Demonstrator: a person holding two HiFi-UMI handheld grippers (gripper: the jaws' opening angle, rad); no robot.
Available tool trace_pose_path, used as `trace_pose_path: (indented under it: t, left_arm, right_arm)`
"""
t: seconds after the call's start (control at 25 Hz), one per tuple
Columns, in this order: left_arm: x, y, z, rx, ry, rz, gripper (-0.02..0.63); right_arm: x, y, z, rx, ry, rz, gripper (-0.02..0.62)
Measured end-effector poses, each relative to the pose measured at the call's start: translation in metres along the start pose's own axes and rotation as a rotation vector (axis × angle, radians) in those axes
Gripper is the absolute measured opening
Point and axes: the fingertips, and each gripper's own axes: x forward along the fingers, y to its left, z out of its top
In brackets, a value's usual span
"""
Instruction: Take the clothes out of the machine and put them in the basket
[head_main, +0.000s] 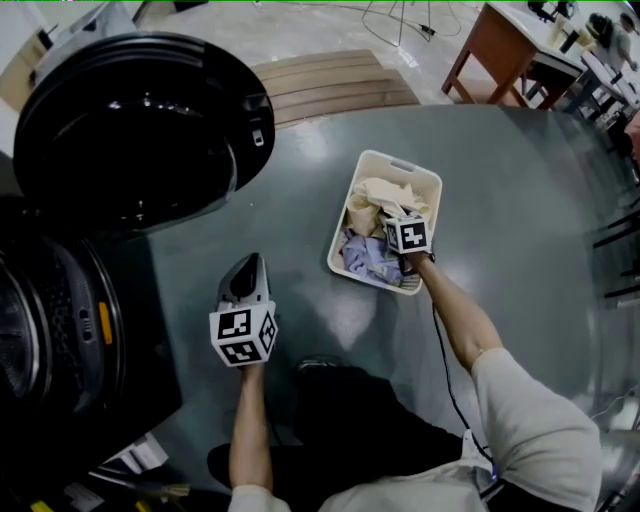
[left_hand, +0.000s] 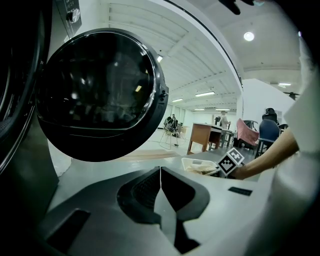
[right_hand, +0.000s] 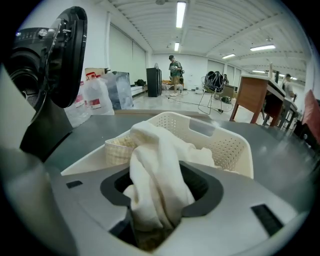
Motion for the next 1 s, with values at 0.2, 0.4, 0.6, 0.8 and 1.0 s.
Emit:
trace_pose_path:
  t: [0.2, 0.4, 0.6, 0.8, 1.0]
  left_arm:
    - [-0.006, 0.001, 0.007, -0.005, -0.016, 0.006, 0.025]
    - [-0.016, 0.002, 0.02, -0.006, -0.039, 0.024, 0.025]
    - [-0.032, 0.007, 0.038, 0.0, -0.069, 0.055, 0.025]
    - [-0.056, 0.02, 0.056, 0.003, -0.104, 0.104, 0.025]
    - [-0.088, 0.037, 0.06, -0.013, -0.13, 0.18, 0.025]
  right_arm:
    - [-0.017, 0.007, 0.019, 0.004, -0.094, 0.016, 0.365]
    - [-0.063, 0.017, 0.06, -0.039, -0.255, 0.03, 0.37]
    - [-0.105, 0.038, 0.09, -0.105, -0.344, 0.088, 0.367]
    - [-0.145, 0.077, 0.12, -0.16, -0.419, 0.151, 0.172]
    - [-0.167, 0.14, 0.144, -0.221, -0.472, 0.266, 0.041]
